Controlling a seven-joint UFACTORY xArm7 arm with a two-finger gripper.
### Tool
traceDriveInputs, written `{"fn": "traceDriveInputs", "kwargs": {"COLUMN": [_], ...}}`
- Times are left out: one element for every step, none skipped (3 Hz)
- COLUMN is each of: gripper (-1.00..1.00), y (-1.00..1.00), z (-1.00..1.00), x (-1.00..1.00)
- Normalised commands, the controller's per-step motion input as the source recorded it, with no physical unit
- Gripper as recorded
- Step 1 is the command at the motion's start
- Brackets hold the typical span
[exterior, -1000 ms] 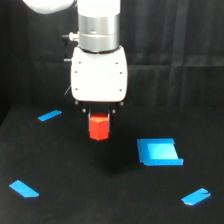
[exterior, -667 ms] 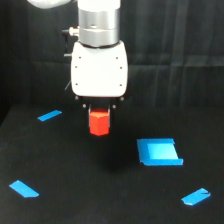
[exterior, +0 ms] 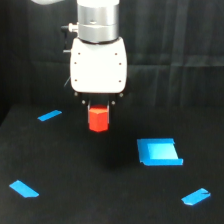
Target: Pick up the red object from the table
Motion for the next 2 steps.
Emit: {"fn": "traceDriveInputs", "kwargs": {"gripper": [-0.98, -0.97], "y": [0.1, 0.16], "z": [0.05, 0.15], "x": [-0.01, -0.01]}}
